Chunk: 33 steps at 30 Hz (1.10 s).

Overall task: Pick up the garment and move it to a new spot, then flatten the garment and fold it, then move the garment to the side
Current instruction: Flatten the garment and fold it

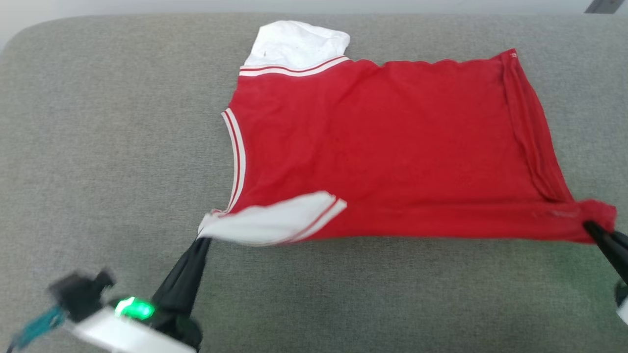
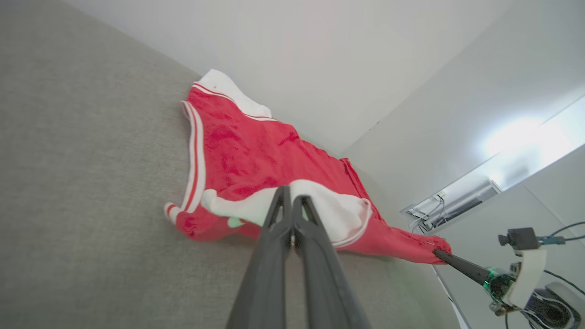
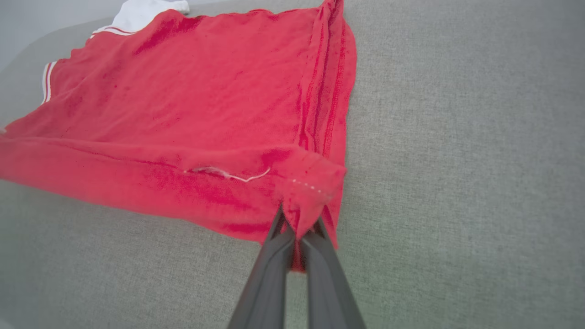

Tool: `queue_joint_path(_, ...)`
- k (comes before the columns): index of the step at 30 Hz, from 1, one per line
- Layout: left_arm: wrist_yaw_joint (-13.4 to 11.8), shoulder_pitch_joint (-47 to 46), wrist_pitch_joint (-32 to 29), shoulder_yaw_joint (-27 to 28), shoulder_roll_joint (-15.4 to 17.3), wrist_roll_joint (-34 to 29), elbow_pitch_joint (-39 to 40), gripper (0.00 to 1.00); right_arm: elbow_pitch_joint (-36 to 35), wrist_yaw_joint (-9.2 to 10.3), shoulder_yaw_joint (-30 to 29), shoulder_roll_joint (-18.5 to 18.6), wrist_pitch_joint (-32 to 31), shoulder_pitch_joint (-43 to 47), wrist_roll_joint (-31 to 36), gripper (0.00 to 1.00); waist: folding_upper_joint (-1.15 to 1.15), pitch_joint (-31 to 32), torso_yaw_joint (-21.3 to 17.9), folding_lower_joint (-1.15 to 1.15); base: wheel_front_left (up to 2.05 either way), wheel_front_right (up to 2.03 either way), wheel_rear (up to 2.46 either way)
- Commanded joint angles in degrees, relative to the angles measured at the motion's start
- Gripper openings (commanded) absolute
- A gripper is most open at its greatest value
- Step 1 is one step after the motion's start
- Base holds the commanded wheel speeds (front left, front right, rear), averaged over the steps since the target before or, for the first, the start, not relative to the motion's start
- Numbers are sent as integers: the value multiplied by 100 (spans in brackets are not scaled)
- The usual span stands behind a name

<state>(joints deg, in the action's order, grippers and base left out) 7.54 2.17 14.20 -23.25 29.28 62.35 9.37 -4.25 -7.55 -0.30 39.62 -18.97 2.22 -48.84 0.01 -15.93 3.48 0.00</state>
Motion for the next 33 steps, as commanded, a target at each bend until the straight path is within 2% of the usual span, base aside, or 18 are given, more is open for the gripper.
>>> queue_joint_path(1, -17, -429, -124, -127, 11, -28, -173, 0, -24, 12, 33, -136, -176, -322, 175, 0, -1, -6, -44, 0, 0, 0, 0)
queue_joint_path(6, -16, -1451, -264, -353, -112, 209, -847, 0, 461, 8, 316, -458, -421, -1210, 393, 0, -1, -77, -129, 0, 0, 0, 0)
queue_joint_path(11, -16, -2147, -234, -537, -191, 389, -1413, 0, 1085, 8, 625, -593, -391, -1924, 453, 0, -1, -194, -189, 0, 0, 0, 0)
queue_joint_path(15, -16, -2595, -134, -680, -261, 588, -1937, 0, 1738, 8, 830, -670, -181, -2466, 432, 0, -1, -306, -211, 0, 0, 0, 0)
queue_joint_path(20, -16, -2945, 25, -540, -453, 745, -2893, 0, 2530, 9, 1030, -843, 222, -2940, 255, 0, -1, -409, -260, 0, 0, 0, 0)
queue_joint_path(23, -16, -3060, 72, -665, -523, 627, -3302, 0, 2943, 8, 1216, -970, 458, -3142, 128, 0, -1, -443, -277, 0, 0, 0, 0)
queue_joint_path(29, -16, -3328, 97, -819, -647, 370, -4009, 0, 3490, 9, 1580, -951, 892, -3385, -78, 0, -1, -470, -291, 0, 0, 0, 0)
queue_joint_path(30, -16, -3374, 100, -855, -628, 274, -4096, 13, 3543, 9, 1639, -948, 963, -3425, -115, 7, -1, -464, -294, 0, 0, 0, 0)
queue_joint_path(31, -16, -3454, 105, -864, -584, 142, -4185, 38, 3577, 9, 1697, -934, 1046, -3457, -135, 37, -1, -456, -292, 0, 0, 0, 0)
queue_joint_path(32, -17, -3522, 107, -846, -573, 61, -4228, 100, 3614, 9, 1745, -922, 1138, -3496, -168, 53, -1, -438, -290, 0, 0, 0, 0)
queue_joint_path(33, -16, -3561, 107, -857, -557, -82, -4251, 100, 3651, 9, 1782, -915, 1218, -3524, -192, 100, -1, -412, -291, 0, 0, 0, 0)
